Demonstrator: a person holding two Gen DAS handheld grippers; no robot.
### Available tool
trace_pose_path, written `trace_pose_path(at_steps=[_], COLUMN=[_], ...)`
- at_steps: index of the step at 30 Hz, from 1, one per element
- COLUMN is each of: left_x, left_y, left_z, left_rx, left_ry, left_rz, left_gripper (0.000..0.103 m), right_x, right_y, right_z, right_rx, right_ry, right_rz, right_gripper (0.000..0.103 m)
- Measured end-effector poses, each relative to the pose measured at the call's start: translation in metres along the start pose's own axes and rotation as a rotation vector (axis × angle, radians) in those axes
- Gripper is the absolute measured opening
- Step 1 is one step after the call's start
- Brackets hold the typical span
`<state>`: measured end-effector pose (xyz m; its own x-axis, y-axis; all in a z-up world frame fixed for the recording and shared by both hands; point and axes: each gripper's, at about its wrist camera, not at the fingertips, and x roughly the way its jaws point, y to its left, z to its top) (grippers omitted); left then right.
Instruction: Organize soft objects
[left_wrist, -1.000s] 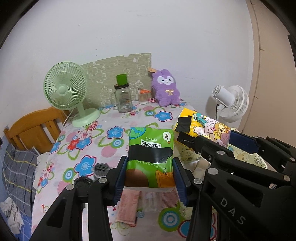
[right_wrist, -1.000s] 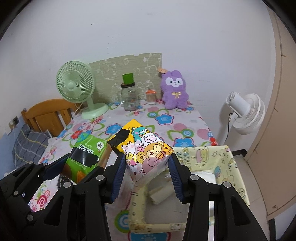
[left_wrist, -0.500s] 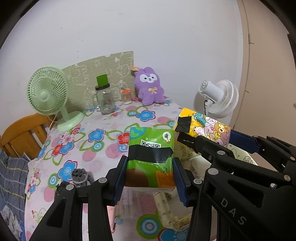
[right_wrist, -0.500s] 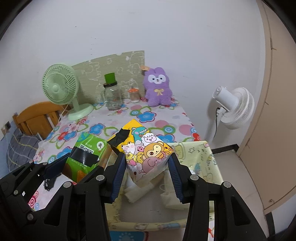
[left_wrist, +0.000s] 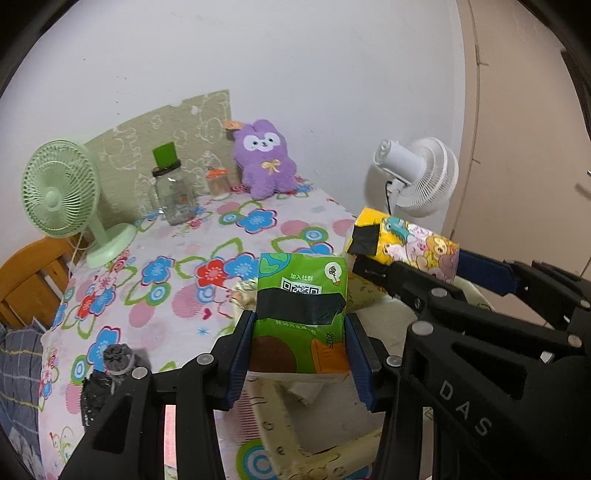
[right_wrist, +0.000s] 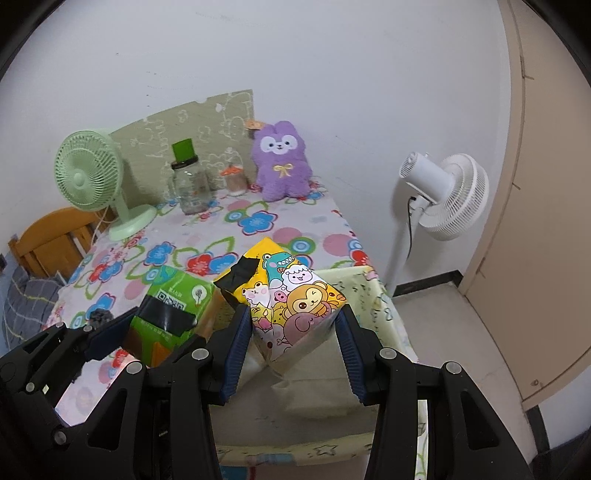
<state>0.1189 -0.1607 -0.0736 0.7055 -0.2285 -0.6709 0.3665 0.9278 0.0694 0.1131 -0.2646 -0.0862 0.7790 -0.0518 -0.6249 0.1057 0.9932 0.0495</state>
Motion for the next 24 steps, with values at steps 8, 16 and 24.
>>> trace_pose_path(at_steps=[8,16,24], left_x=[0.018,0.025,0.031], left_y=[-0.016,-0.024,-0.023], left_z=[-0.005,-0.01,-0.009], left_rx=[0.036,0.074,0.067], left_ry=[0.056,0.086,0.106], left_rz=[-0.035,-0.032,-0.031], left_gripper=[0.052,0.08,0.085], right_x=[0.015,0.028,0.039], right_y=[-0.013,-0.021,-0.019], right_z=[-0.006,-0.01,-0.013], right_rx=[0.032,0.063,0.077], right_ry=[0.037,0.071,0.108], right_rz=[-0.012,-0.01,0.023], right_gripper=[0.049,0.049,0.053])
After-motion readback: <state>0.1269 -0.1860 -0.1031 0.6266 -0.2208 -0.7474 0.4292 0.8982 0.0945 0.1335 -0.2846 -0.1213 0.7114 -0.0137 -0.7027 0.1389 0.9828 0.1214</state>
